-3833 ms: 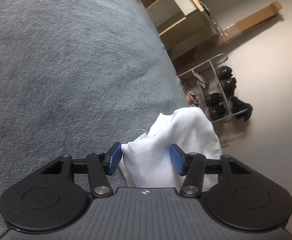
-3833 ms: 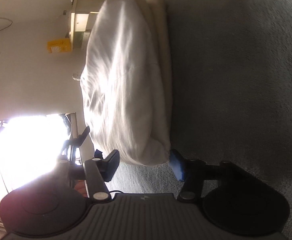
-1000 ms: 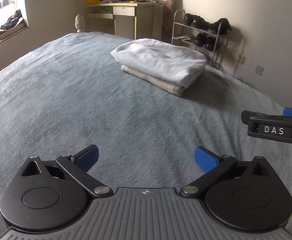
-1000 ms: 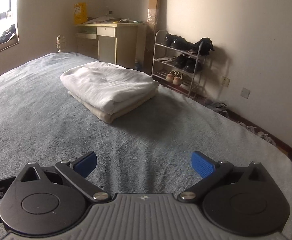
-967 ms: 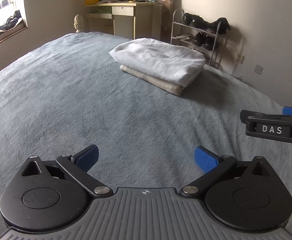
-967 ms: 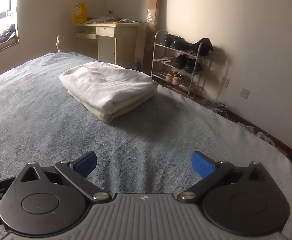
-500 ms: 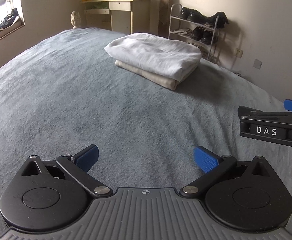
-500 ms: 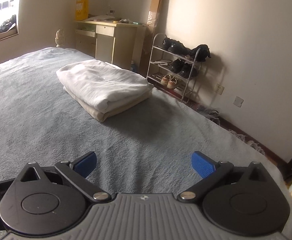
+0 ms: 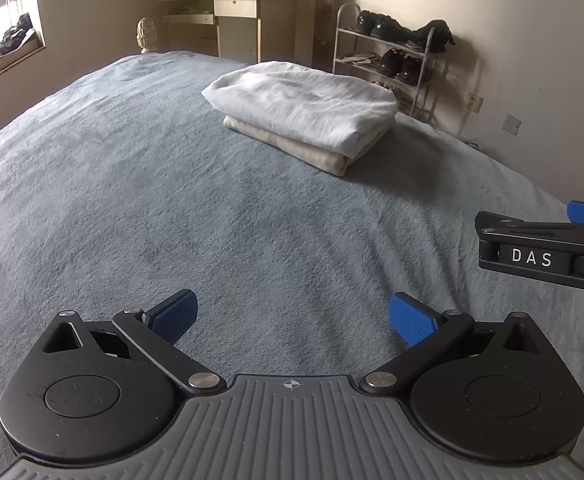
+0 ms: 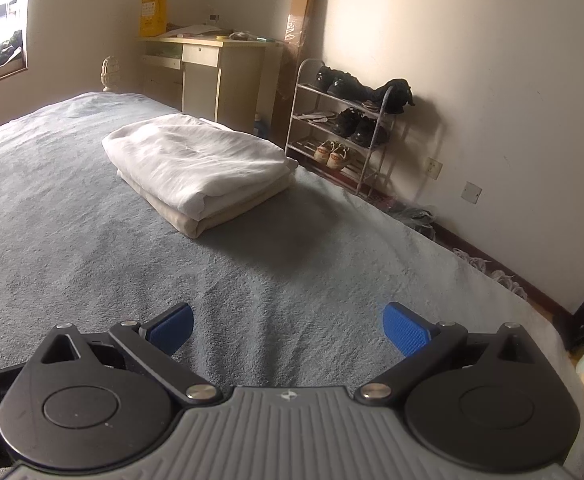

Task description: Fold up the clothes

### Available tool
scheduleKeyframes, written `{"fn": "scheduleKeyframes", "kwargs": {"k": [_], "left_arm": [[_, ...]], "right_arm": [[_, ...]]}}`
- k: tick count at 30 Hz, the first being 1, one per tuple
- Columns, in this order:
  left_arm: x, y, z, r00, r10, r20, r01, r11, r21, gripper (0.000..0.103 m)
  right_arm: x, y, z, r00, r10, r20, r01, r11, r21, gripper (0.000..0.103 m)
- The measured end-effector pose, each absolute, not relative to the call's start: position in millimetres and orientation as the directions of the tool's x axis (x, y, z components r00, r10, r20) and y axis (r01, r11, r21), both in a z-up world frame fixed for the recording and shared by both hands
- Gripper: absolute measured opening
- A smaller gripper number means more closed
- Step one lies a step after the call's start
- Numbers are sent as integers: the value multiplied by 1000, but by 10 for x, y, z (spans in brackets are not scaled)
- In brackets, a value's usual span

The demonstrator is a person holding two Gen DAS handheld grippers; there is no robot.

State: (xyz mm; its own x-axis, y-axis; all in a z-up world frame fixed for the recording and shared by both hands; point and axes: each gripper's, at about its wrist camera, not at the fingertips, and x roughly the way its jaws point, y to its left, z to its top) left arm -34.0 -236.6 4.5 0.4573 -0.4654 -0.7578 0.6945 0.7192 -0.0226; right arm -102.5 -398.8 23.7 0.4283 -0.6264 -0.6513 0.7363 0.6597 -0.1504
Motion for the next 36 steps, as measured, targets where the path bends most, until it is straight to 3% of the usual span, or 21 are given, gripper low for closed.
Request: {"fn": "scheduleKeyframes", "kwargs": {"k": [36], "left_arm": [[-365,-2372,49,440,-459,-772,693,720,-34,103]], "right_arm": [[-1037,-3987,264,419,-638,-646,737,654,-169,103]]}}
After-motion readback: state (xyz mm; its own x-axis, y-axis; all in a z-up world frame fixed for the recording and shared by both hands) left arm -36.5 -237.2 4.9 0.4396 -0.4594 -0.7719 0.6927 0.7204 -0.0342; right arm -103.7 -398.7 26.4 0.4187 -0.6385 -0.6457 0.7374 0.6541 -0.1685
